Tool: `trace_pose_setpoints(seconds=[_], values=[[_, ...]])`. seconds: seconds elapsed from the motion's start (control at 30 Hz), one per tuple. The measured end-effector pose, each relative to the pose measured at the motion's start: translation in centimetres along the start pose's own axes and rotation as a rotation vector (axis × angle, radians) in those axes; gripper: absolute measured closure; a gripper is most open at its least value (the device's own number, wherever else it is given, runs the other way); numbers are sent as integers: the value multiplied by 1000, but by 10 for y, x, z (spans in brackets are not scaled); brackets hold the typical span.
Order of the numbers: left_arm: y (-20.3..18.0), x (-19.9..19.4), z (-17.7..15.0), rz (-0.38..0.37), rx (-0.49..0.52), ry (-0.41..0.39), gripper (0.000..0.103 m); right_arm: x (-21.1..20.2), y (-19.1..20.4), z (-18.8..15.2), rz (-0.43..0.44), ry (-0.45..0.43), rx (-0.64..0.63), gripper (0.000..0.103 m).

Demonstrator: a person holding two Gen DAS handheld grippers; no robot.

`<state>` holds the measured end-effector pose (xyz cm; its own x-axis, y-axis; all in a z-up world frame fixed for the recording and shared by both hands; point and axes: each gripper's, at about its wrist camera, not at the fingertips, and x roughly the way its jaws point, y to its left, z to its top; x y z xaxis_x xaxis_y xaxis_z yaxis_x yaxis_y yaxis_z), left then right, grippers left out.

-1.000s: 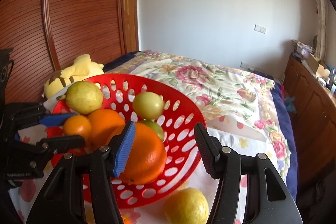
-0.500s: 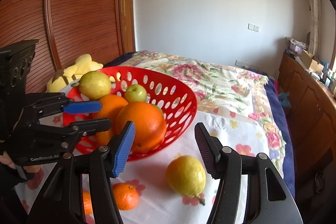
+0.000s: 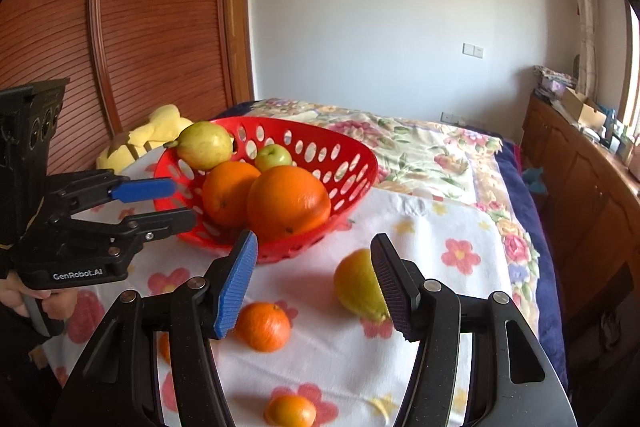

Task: Organize fruits
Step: 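Move both tools back toward the oranges on the cloth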

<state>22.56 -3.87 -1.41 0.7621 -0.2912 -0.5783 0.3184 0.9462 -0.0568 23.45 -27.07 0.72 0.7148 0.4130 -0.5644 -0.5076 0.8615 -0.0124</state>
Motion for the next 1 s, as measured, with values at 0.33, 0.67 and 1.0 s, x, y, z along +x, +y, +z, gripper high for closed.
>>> trace_pose_setpoints(seconds=[0.33,0.67,1.0], values=[[-15,-22,-38,-9,7,12,49,-20,5,-38,-14,25,66,42],[-23,-21,-62,-23,-1,49,49,-14,17,-81,-11,84,113,42],[-28,-14,-75,-28,12,90,49,-5,16,-97,-9,124,149,43]])
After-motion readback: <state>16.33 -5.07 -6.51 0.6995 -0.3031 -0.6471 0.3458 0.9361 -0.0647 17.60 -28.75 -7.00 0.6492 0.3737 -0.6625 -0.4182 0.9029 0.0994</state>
